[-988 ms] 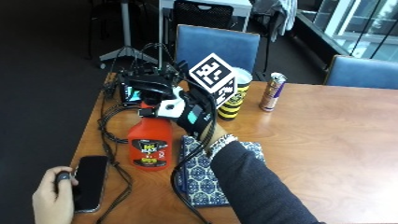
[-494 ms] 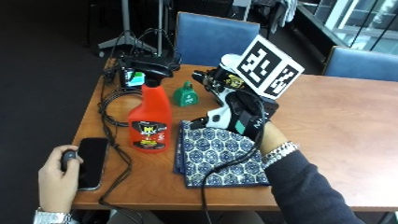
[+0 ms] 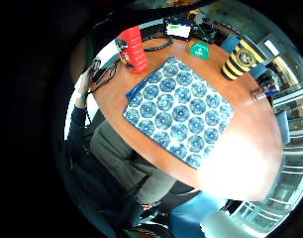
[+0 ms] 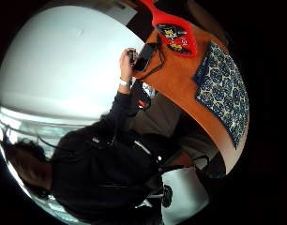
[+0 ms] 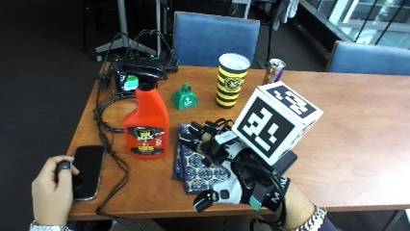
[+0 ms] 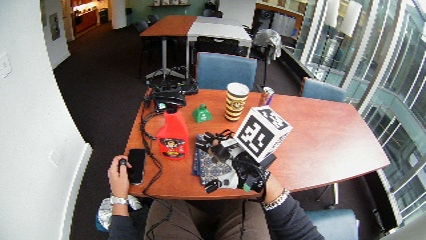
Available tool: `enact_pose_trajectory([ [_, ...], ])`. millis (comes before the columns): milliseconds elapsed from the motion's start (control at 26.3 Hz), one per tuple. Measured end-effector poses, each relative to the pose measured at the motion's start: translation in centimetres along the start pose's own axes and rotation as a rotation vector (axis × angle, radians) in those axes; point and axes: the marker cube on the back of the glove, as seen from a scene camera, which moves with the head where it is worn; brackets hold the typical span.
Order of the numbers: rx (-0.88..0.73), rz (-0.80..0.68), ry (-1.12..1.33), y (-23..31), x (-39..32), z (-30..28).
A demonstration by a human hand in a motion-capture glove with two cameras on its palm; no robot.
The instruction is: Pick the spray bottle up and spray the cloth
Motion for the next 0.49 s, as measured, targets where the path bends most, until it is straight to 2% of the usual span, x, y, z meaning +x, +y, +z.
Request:
enact_pose_trajectory([
  [494,-0.064,-0.052,0.045,2.1,-3.3,1.5],
])
